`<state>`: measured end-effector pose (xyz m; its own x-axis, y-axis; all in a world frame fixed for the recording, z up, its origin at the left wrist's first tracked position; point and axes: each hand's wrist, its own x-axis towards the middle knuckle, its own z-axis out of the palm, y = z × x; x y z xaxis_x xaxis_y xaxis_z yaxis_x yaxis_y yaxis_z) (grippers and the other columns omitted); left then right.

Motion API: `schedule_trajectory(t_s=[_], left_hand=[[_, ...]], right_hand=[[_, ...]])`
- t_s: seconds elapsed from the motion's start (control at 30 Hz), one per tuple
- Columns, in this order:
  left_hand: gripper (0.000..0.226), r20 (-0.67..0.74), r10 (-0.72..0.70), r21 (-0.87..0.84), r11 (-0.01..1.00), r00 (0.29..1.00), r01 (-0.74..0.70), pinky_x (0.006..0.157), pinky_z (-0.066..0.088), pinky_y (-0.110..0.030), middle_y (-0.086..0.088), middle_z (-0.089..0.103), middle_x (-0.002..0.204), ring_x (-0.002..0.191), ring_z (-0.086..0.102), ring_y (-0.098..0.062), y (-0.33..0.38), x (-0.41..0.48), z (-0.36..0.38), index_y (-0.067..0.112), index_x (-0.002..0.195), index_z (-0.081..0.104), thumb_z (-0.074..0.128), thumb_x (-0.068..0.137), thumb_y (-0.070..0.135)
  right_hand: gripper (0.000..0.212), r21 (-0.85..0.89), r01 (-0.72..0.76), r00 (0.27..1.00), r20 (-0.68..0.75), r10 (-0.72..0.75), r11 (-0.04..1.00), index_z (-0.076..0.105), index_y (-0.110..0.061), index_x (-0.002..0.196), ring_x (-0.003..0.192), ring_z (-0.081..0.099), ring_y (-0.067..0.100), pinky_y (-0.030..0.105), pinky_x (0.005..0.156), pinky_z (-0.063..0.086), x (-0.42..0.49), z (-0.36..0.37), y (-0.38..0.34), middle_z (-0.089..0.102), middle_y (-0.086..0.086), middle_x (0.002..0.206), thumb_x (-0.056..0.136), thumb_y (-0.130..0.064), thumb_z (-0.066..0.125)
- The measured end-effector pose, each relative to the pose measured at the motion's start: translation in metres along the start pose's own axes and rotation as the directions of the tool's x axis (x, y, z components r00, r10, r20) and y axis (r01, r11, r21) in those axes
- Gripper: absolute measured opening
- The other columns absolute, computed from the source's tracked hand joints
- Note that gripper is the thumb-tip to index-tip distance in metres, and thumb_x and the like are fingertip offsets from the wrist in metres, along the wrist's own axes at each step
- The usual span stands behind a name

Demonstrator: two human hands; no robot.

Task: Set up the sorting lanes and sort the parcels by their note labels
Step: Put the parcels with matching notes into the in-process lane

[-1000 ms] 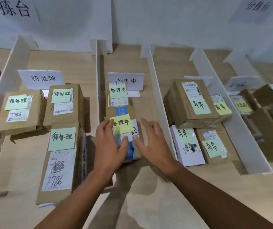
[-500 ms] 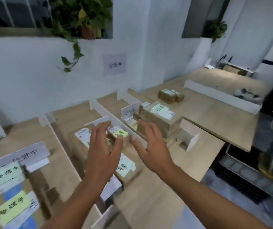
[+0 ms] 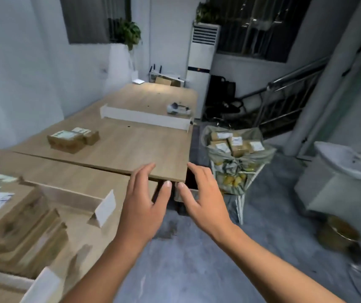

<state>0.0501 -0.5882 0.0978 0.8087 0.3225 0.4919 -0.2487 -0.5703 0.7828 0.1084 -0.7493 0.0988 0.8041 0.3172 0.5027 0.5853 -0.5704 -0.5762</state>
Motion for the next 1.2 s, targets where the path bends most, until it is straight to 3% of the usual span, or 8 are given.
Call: schedule_trajectory(t_s=[0.23, 0.5, 0.73, 0.83, 0.9, 1.0, 1.1, 1.2], left_hand=[[0.062, 0.173, 0.081, -0.082, 0.994, 0.982, -0.068, 0.104, 0.023, 0.001, 0.016, 0.044, 0.142, 0.134, 0.038, 0.006, -0.029, 0.104, 0.113, 0.024, 0.146, 0.045, 0.049, 0.093, 0.056], [0.064, 0.271, 0.071, -0.125, 0.991, 0.960, -0.038, 0.098, 0.022, 0.005, 0.016, 0.045, 0.144, 0.130, 0.037, 0.009, -0.100, 0.247, 0.187, 0.028, 0.147, 0.042, 0.044, 0.092, 0.063], [0.059, 0.254, 0.007, -0.119, 0.993, 0.967, 0.024, 0.106, 0.027, -0.010, 0.017, 0.044, 0.146, 0.137, 0.038, 0.005, -0.166, 0.360, 0.228, 0.030, 0.146, 0.042, 0.046, 0.095, 0.059], [0.059, 0.187, -0.054, -0.073, 0.995, 0.981, 0.069, 0.108, 0.030, -0.015, 0.015, 0.045, 0.146, 0.137, 0.039, 0.002, -0.219, 0.412, 0.238, 0.028, 0.146, 0.043, 0.047, 0.095, 0.058], [0.060, 0.127, -0.113, -0.041, 0.992, 0.986, 0.119, 0.109, 0.032, -0.018, 0.013, 0.046, 0.146, 0.137, 0.040, 0.000, -0.258, 0.444, 0.235, 0.026, 0.146, 0.044, 0.046, 0.095, 0.058], [0.053, -0.023, -0.247, 0.036, 0.968, 0.969, 0.247, 0.104, 0.030, -0.011, 0.015, 0.045, 0.146, 0.134, 0.040, 0.002, -0.325, 0.484, 0.217, 0.031, 0.145, 0.043, 0.048, 0.098, 0.057], [0.050, -0.202, -0.396, 0.100, 0.902, 0.896, 0.421, 0.099, 0.026, -0.004, 0.019, 0.041, 0.148, 0.127, 0.037, 0.009, -0.383, 0.514, 0.187, 0.040, 0.144, 0.039, 0.048, 0.099, 0.060], [0.054, -0.375, -0.477, 0.127, 0.823, 0.795, 0.554, 0.105, 0.034, -0.018, 0.016, 0.043, 0.149, 0.130, 0.041, 0.004, -0.433, 0.523, 0.138, 0.038, 0.145, 0.039, 0.049, 0.098, 0.061]], right_hand=[[0.058, -0.063, -0.129, 0.989, -0.085, 0.123, 0.990, 0.040, -0.025, 0.150, 0.131, 0.043, 0.004, 0.031, 0.108, 0.041, 0.075, -0.006, 0.110, 0.046, -0.013, 0.138, 0.100, -0.055, 0.044], [0.062, -0.131, -0.200, 0.978, -0.095, 0.188, 0.971, 0.041, -0.023, 0.150, 0.133, 0.042, 0.006, 0.036, 0.110, 0.041, 0.206, 0.031, 0.182, 0.047, -0.010, 0.139, 0.098, -0.056, 0.043], [0.060, -0.148, -0.197, 0.980, -0.059, 0.191, 0.969, 0.041, -0.028, 0.149, 0.134, 0.040, 0.001, 0.032, 0.110, 0.039, 0.325, 0.074, 0.250, 0.046, -0.014, 0.141, 0.099, -0.060, 0.042], [0.059, -0.128, -0.152, 0.988, 0.011, 0.154, 0.980, 0.043, -0.025, 0.148, 0.129, 0.037, -0.005, 0.027, 0.107, 0.037, 0.396, 0.128, 0.288, 0.046, -0.015, 0.139, 0.099, -0.057, 0.043], [0.057, -0.075, -0.114, 0.990, 0.072, 0.119, 0.991, 0.045, -0.021, 0.148, 0.129, 0.040, 0.000, 0.032, 0.109, 0.040, 0.443, 0.173, 0.307, 0.049, -0.008, 0.139, 0.100, -0.052, 0.047], [0.055, 0.033, -0.052, 0.971, 0.235, 0.042, 0.998, 0.043, -0.023, 0.149, 0.132, 0.044, 0.007, 0.039, 0.112, 0.041, 0.510, 0.258, 0.320, 0.048, -0.005, 0.141, 0.101, -0.050, 0.048], [0.058, 0.135, 0.040, 0.917, 0.389, -0.090, 0.990, 0.041, -0.029, 0.149, 0.131, 0.046, 0.005, 0.033, 0.108, 0.043, 0.569, 0.343, 0.312, 0.046, -0.012, 0.140, 0.099, -0.059, 0.045], [0.060, 0.230, 0.116, 0.827, 0.516, -0.222, 0.966, 0.039, -0.038, 0.148, 0.130, 0.048, 0.005, 0.029, 0.105, 0.042, 0.610, 0.431, 0.283, 0.044, -0.016, 0.142, 0.096, -0.067, 0.041]])
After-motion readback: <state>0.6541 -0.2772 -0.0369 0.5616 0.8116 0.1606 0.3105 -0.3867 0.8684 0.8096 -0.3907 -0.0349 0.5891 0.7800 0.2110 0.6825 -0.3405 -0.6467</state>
